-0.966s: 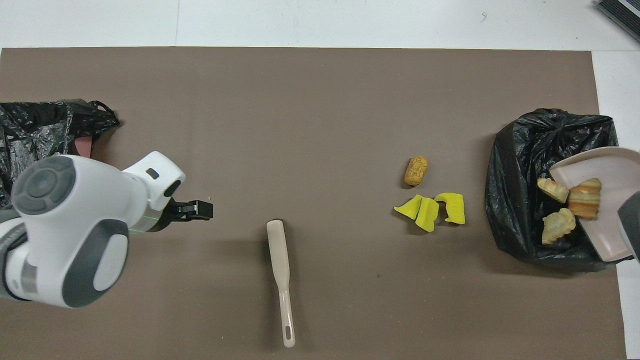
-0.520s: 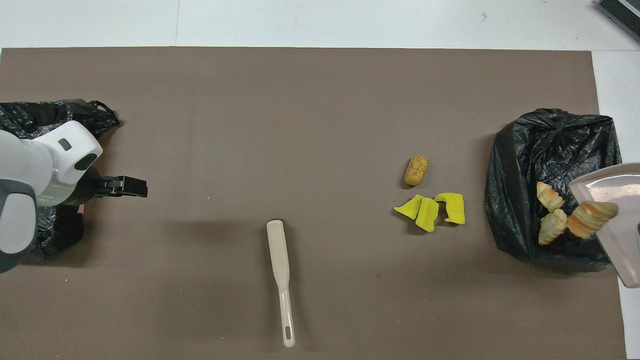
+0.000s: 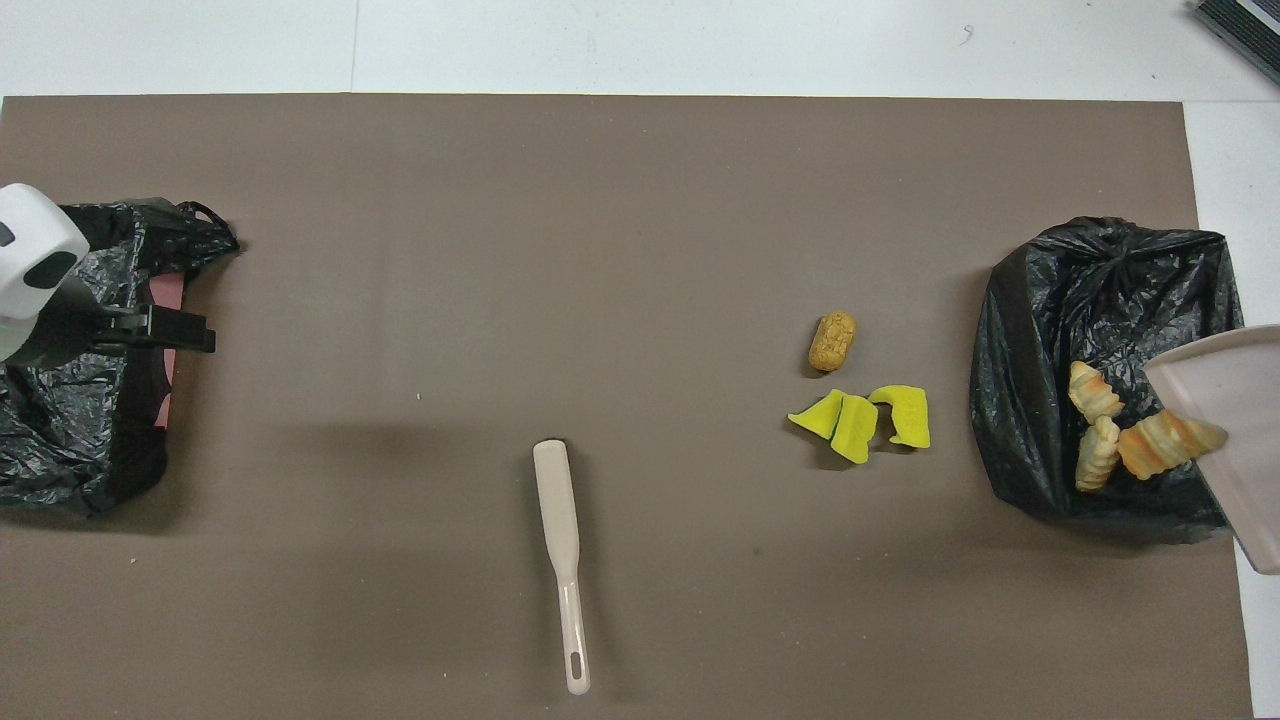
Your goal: Sweep and dump trash in bin
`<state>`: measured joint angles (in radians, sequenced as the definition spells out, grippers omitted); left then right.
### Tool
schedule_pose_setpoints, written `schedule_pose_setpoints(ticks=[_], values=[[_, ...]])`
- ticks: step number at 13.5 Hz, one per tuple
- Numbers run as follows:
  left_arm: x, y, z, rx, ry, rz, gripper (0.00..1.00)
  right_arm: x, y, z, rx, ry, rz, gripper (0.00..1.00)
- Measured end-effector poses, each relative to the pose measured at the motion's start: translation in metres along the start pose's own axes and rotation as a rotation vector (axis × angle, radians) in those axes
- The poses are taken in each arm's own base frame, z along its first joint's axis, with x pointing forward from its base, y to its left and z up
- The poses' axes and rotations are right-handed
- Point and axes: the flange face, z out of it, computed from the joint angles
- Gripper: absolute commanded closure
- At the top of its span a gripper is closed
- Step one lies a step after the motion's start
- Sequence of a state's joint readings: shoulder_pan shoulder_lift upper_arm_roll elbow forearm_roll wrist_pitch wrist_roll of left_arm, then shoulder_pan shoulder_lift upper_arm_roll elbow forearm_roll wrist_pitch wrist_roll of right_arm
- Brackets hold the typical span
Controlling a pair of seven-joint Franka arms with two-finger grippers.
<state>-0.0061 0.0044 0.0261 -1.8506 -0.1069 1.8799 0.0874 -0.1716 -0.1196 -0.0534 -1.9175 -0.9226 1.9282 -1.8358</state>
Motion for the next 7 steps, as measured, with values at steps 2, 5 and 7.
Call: schedule_pose_setpoints(ticks=[2,5,7], values=[[0.006,0.011,-0.021,0.025,-0.01,0.014,0.0,-0.003,-0.005,0.016,-0.012,0.003,0.01,1.0],[0.005,0.028,-0.053,0.055,-0.061,0.049,0.0,0.001,-0.006,0.028,-0.02,0.009,0.006,1.0],[0.003,0.039,-0.07,0.091,-0.084,0.077,0.0,0.002,-0.005,0.035,-0.04,0.009,0.004,1.0]])
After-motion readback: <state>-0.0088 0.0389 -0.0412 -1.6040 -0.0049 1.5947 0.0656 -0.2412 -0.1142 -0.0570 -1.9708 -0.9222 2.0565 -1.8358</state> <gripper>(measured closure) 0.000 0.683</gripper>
